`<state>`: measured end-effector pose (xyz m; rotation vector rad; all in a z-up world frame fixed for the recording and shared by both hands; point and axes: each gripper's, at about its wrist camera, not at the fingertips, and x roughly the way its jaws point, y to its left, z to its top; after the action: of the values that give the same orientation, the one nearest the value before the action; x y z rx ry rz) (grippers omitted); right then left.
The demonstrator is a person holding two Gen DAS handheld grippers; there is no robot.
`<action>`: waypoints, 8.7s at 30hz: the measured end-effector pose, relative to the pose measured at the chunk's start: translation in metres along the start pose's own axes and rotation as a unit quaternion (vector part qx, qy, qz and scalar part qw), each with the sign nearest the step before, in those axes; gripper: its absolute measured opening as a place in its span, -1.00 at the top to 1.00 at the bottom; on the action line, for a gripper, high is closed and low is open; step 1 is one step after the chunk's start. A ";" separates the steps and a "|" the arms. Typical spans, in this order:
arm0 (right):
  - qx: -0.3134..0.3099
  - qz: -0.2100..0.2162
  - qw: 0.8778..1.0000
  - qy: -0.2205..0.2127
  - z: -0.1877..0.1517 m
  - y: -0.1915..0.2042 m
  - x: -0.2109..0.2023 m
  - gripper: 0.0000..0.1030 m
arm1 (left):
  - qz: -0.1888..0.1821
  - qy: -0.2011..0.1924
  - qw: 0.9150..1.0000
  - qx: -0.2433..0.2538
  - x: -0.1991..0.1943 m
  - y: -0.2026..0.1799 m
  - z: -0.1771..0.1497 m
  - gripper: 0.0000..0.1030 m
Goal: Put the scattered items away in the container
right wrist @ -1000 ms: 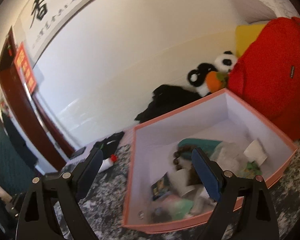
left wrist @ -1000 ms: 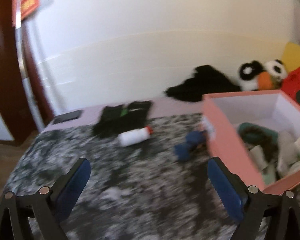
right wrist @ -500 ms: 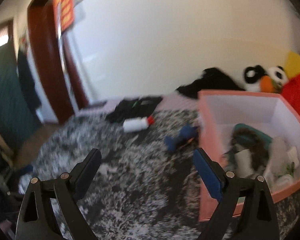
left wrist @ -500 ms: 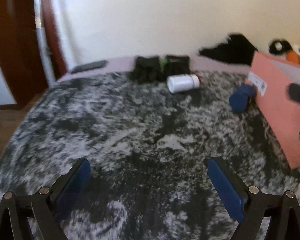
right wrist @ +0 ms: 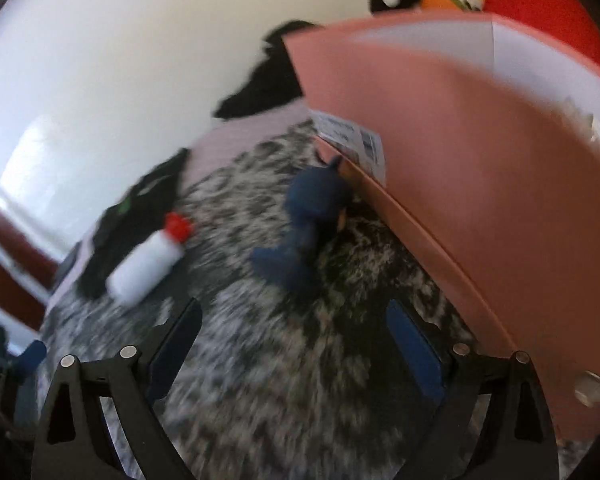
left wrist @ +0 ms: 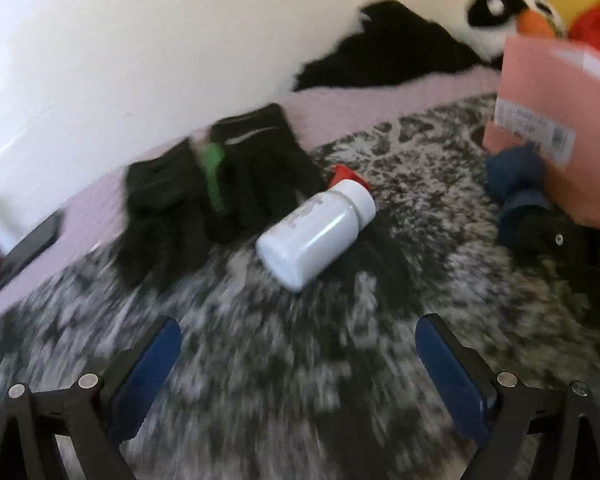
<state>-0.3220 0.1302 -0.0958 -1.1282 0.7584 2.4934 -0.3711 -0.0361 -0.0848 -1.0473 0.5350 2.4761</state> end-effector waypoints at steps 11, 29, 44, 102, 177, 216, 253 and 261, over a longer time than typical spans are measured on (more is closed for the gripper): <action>-0.030 -0.015 0.999 -0.029 0.028 0.017 0.053 -0.26 | -0.033 0.043 0.998 -0.006 0.088 -0.003 0.038 -0.54; -0.207 0.104 0.967 0.101 -0.086 -0.064 -0.092 0.01 | 0.018 0.024 0.975 -0.220 -0.143 -0.087 -0.124 -0.23; -0.233 0.142 0.960 0.054 -0.165 -0.184 -0.233 0.01 | 0.125 -0.097 0.961 -0.227 -0.331 -0.146 -0.170 0.06; -0.612 0.265 0.693 0.274 -0.266 -0.163 -0.259 -0.48 | -0.027 -0.046 0.970 -0.239 -0.275 -0.119 -0.147 0.14; -0.290 0.362 0.884 0.061 -0.073 -0.209 -0.349 -0.07 | -0.042 -0.154 0.970 -0.184 -0.363 -0.136 -0.104 0.14; -0.100 0.045 0.992 0.059 0.048 -0.384 -0.137 -0.92 | -0.045 -0.008 0.967 -0.251 -0.227 -0.148 -0.119 -0.54; -0.135 0.233 0.885 -0.380 0.033 -0.130 -0.410 -1.00 | 0.083 -0.007 0.955 -0.285 -0.253 -0.077 -0.174 -0.55; -0.161 0.217 0.903 -0.334 0.042 -0.108 -0.380 -1.00 | 0.127 -0.038 0.944 -0.301 -0.280 -0.057 -0.182 -0.59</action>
<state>-0.0514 0.2227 0.1798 -0.1006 0.4265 3.1665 -0.0564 -0.1352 -0.0065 -1.1385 -0.1470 2.9898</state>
